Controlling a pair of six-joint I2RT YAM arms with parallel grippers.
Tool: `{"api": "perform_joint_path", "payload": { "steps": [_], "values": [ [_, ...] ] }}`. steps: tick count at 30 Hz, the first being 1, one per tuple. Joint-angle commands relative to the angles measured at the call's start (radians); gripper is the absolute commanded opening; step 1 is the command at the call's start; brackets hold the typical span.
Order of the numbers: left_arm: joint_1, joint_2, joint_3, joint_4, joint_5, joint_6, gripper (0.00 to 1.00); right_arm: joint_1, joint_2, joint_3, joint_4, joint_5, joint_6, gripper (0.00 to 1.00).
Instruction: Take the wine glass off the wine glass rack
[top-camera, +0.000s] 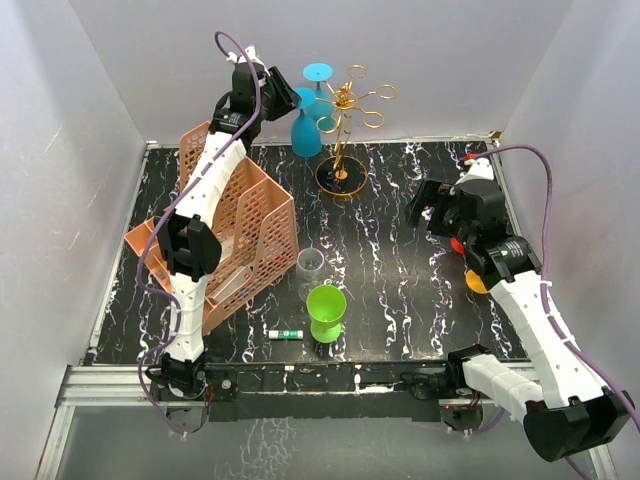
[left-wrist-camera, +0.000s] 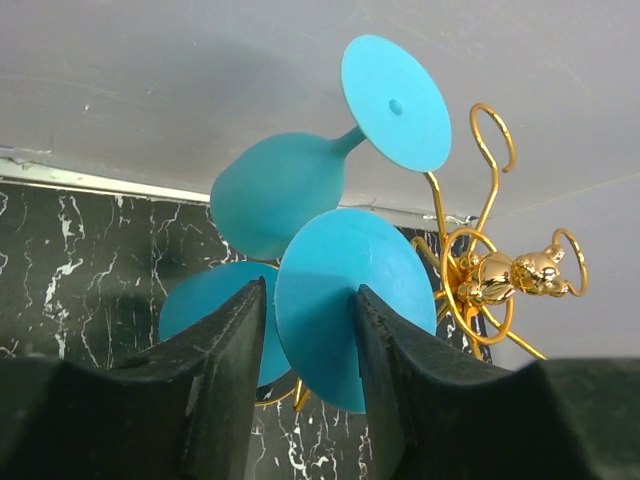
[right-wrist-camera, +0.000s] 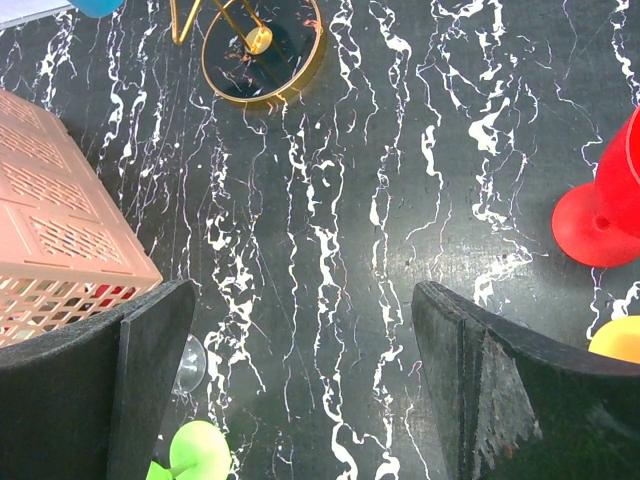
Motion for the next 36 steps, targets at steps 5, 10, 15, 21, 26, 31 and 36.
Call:
{"api": "perform_joint_path", "payload": {
  "steps": [5,10,15,21,26,31,36],
  "values": [
    [0.010,-0.003,0.063,0.024,0.026,-0.010,0.29,0.004,-0.001,0.021,0.042,0.008,-0.007,0.99],
    [0.011,-0.009,0.066,0.029,0.019,-0.012,0.19,0.006,0.002,0.026,0.042,0.008,-0.007,0.99],
    [0.011,-0.010,0.066,0.036,0.021,-0.018,0.16,0.006,0.005,0.024,0.042,0.006,-0.007,0.99],
    [0.016,-0.010,0.066,0.059,0.035,-0.060,0.08,0.006,0.003,0.020,0.042,0.010,-0.006,0.99],
    [0.018,-0.012,0.061,0.108,0.069,-0.134,0.03,0.006,0.002,0.018,0.042,0.010,-0.006,0.99],
    [0.021,-0.017,0.057,0.142,0.105,-0.204,0.00,0.005,-0.003,0.016,0.042,0.014,-0.006,0.99],
    [0.021,-0.027,0.031,0.180,0.146,-0.278,0.00,0.005,-0.007,0.014,0.042,0.011,-0.006,0.99]
  ]
}}
